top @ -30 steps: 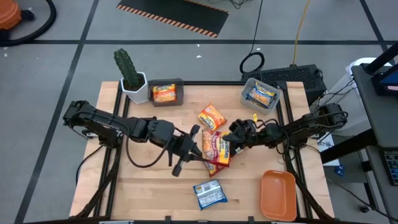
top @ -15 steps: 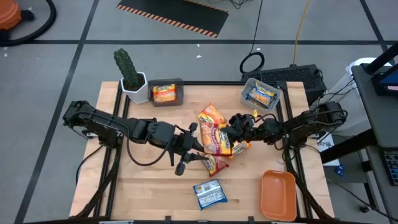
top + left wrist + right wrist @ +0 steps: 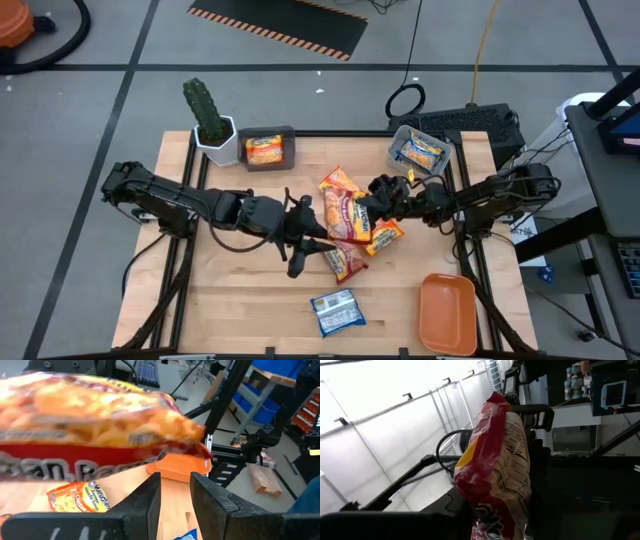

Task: Sort Maruchan noodles
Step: Put the left red noodle pack into the orange bin

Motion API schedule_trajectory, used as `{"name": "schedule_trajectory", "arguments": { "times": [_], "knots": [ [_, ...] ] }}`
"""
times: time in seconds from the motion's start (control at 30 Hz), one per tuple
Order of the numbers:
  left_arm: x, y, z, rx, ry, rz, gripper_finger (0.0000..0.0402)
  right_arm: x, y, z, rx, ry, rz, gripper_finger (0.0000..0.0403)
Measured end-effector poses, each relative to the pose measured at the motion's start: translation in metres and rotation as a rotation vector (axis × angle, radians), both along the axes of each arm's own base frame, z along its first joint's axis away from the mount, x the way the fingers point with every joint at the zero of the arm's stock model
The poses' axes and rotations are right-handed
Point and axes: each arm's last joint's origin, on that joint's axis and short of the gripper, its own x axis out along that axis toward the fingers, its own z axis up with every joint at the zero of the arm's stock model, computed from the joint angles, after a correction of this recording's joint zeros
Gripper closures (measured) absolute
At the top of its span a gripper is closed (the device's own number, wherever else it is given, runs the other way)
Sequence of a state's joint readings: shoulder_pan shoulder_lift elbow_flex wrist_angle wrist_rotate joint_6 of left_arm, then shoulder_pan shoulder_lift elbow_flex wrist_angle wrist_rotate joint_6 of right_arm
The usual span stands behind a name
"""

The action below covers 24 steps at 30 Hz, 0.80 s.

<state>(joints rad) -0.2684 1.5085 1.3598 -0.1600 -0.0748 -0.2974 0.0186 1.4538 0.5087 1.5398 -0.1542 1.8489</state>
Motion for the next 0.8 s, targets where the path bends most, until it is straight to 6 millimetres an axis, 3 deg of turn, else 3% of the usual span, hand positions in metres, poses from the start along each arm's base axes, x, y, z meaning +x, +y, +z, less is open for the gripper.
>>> {"name": "schedule_trajectory", "arguments": {
  "times": [0.33, 0.8],
  "knots": [
    [-0.002, 0.001, -0.006, -0.070, 0.081, 0.068, 0.0293, -0.003, -0.010, 0.005, 0.013, -0.017, -0.025, 0.0285],
    [-0.017, -0.006, -0.028, -0.204, 0.362, 0.156, 0.0293, -0.039, -0.018, 0.048, -0.101, -0.099, 0.054, 0.0287]
  ]
}}
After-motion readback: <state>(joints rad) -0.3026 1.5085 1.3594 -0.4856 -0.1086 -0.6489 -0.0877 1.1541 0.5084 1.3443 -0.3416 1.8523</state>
